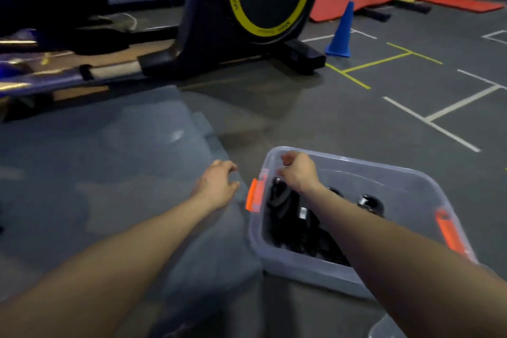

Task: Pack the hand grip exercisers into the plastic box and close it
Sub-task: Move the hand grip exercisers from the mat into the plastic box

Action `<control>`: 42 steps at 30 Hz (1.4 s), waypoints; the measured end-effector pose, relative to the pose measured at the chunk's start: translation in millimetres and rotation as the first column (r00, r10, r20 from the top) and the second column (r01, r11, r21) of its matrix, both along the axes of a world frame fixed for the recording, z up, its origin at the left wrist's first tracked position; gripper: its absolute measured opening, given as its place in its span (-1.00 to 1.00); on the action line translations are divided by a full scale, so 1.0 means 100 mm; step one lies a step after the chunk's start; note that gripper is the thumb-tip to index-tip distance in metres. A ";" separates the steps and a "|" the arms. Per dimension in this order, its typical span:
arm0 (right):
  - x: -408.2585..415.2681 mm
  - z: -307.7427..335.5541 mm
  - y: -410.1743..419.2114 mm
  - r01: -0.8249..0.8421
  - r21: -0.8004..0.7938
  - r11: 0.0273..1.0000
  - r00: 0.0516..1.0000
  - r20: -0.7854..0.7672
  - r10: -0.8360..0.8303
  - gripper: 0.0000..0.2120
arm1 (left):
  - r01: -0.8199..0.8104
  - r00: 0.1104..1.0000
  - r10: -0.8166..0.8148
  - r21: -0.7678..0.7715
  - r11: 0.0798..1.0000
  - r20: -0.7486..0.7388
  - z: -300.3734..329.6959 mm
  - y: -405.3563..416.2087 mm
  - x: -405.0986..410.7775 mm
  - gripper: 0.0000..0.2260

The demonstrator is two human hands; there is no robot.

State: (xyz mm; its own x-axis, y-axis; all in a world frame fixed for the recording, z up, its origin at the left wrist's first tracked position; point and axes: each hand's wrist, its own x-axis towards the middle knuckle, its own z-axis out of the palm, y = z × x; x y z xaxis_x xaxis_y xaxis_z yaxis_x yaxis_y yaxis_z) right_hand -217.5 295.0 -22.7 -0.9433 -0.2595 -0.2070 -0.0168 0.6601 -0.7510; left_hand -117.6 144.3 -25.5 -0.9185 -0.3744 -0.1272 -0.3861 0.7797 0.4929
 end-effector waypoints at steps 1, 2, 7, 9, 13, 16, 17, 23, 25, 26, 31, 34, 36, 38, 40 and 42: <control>0.09 0.04 -0.23 -0.052 -0.006 0.999 0.999 -0.006 0.052 -0.59 | -0.047 0.999 0.047 -0.016 0.999 0.005 0.01 -0.22 0.13 -0.64; 0.19 0.06 -0.47 -0.095 -0.009 0.995 0.995 -0.008 0.095 -0.59 | -0.088 0.996 0.088 -0.025 0.996 0.006 0.01 -0.43 0.27 -0.64; 0.73 0.02 -1.52 -0.269 -0.050 0.962 0.963 0.019 0.270 -0.58 | -0.243 0.969 0.244 -0.029 0.970 0.027 0.00 -1.23 0.86 -0.62; 0.94 -0.02 -1.90 -0.335 -0.055 0.941 0.941 0.032 0.337 -0.56 | -0.305 0.952 0.306 -0.028 0.952 0.032 -0.03 -1.50 1.09 -0.62; 1.33 -0.12 -2.59 -0.425 -0.070 0.903 0.903 0.045 0.428 -0.55 | -0.419 0.904 0.423 -0.069 0.905 0.060 -0.16 -1.98 1.60 -0.60; 1.63 -0.23 -3.02 -0.483 -0.070 0.873 0.872 0.047 0.486 -0.56 | -0.516 0.851 0.522 -0.096 0.851 0.060 -0.26 -2.29 2.00 -0.61; 1.73 -0.27 -3.14 -0.499 -0.071 0.864 0.864 0.047 0.502 -0.56 | -0.542 0.835 0.549 -0.109 0.834 0.050 -0.28 -2.40 2.12 -0.61; 2.16 -0.49 -3.59 -0.540 -0.083 0.837 0.835 0.073 0.546 -0.59 | -0.660 0.732 0.681 -0.223 0.717 0.025 -0.37 -2.90 2.65 -0.57; 2.26 -0.55 -3.66 -0.564 -0.066 0.823 0.821 0.067 0.567 -0.58 | -0.684 0.699 0.713 -0.243 0.688 0.050 -0.44 -2.99 2.77 -0.57; 2.30 -0.58 -3.70 -0.572 -0.053 0.818 0.816 0.059 0.575 -0.58 | -0.691 0.686 0.724 -0.248 0.679 0.069 -0.47 -3.01 2.82 -0.56; 2.47 -0.65 -3.85 -0.612 -0.037 0.790 0.790 0.023 0.613 -0.55 | -0.718 0.641 0.754 -0.233 0.656 0.146 -0.66 -3.12 3.01 -0.50; 2.52 -0.68 -3.87 -0.629 -0.022 0.777 0.778 -0.005 0.629 -0.57 | -0.717 0.636 0.756 -0.243 0.653 0.153 -0.69 -3.17 3.06 -0.53; 2.54 -0.68 -3.86 -0.627 -0.022 0.779 0.779 -0.012 0.627 -0.59 | -0.729 0.624 0.774 -0.274 0.627 0.110 -0.68 -3.19 3.07 -0.64; 2.55 -0.69 -3.84 -0.624 -0.029 0.781 0.781 0.000 0.624 -0.59 | -0.758 0.594 0.799 -0.269 0.594 0.090 -0.66 -3.17 3.04 -0.70; 2.53 -0.67 -3.81 -0.619 -0.034 0.784 0.785 0.008 0.620 -0.60 | -0.801 0.545 0.832 -0.231 0.553 0.101 -0.66 -3.16 2.98 -0.70; 2.49 -0.63 -3.75 -0.610 -0.042 0.792 0.792 0.008 0.610 -0.62 | -0.849 0.482 0.867 -0.177 0.497 0.125 -0.65 -3.16 2.91 -0.67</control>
State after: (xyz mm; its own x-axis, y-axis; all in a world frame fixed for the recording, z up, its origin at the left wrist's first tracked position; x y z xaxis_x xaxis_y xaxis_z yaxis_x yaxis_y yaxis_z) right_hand 32.0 -79.9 -85.7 -0.5822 -0.7871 -0.2038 -0.3914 0.4910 -0.7783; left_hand 173.8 -171.7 -90.2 -0.0969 -0.9802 -0.1727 -0.9547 0.0424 0.2946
